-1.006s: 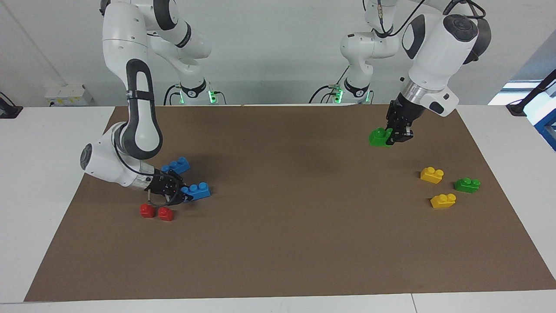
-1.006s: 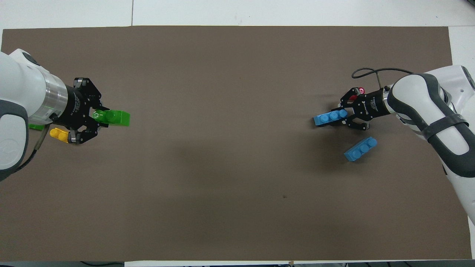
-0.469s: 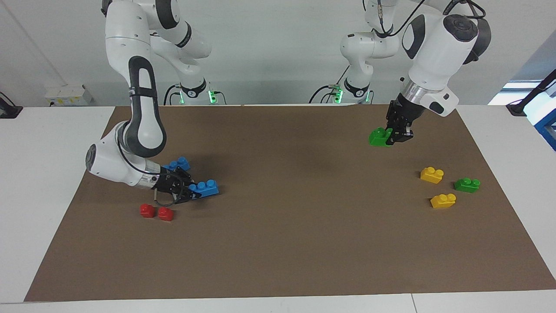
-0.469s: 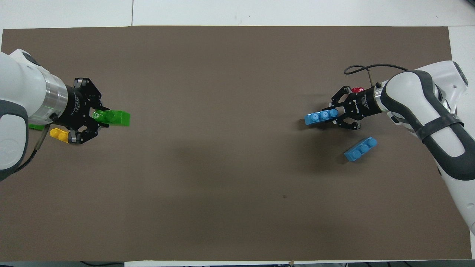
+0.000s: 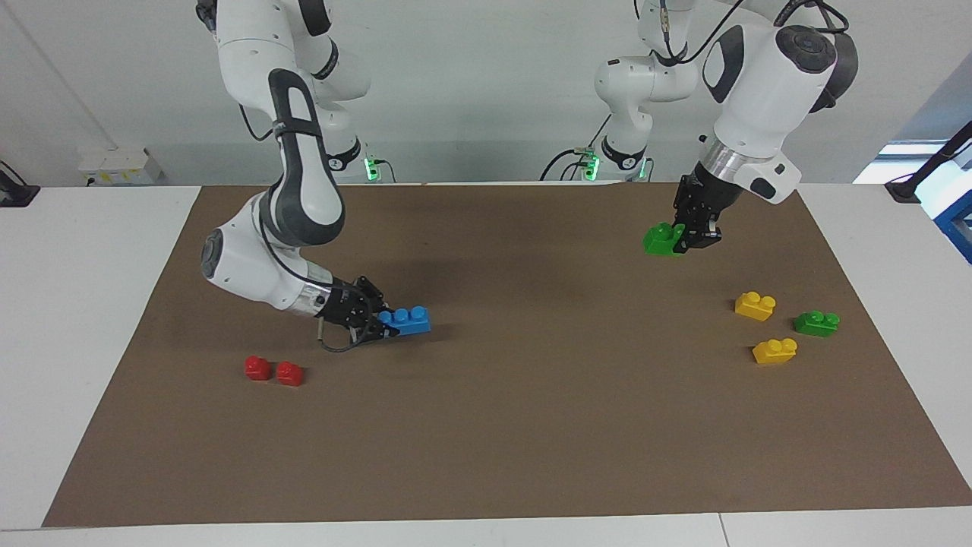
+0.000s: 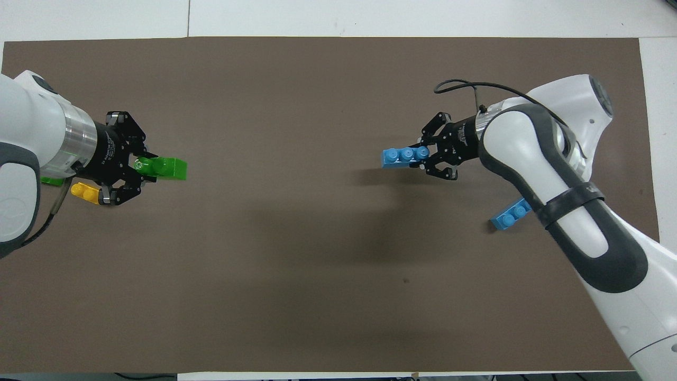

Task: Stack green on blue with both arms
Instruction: 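Carry the blue brick with the right gripper toward the table center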

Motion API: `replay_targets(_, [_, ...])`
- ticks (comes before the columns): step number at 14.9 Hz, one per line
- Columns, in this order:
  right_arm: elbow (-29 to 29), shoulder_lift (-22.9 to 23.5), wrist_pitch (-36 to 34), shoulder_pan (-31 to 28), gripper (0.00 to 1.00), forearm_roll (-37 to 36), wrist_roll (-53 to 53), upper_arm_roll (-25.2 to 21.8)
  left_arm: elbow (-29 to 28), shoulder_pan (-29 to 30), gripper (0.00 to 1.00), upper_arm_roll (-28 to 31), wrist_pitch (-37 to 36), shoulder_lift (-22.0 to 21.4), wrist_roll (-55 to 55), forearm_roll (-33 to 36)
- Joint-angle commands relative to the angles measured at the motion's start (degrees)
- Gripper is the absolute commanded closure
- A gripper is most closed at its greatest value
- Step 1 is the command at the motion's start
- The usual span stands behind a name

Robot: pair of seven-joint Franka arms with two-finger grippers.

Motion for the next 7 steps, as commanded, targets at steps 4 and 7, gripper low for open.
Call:
replay_targets(4, [-0.73,-0.85,7.54,9.97,1.00,1.21,6.79,-0.20,-0.71,-0.18,1.00,0.27,-0.84,-1.05,-0.91,-1.34])
replay_targets(7, [-2.31,-1.03,11.83,12.18,1.00,4.53,6.35,-0.11,-0.79,-0.18,1.00,0.36,-0.85,-1.05,-2.66,-1.34])
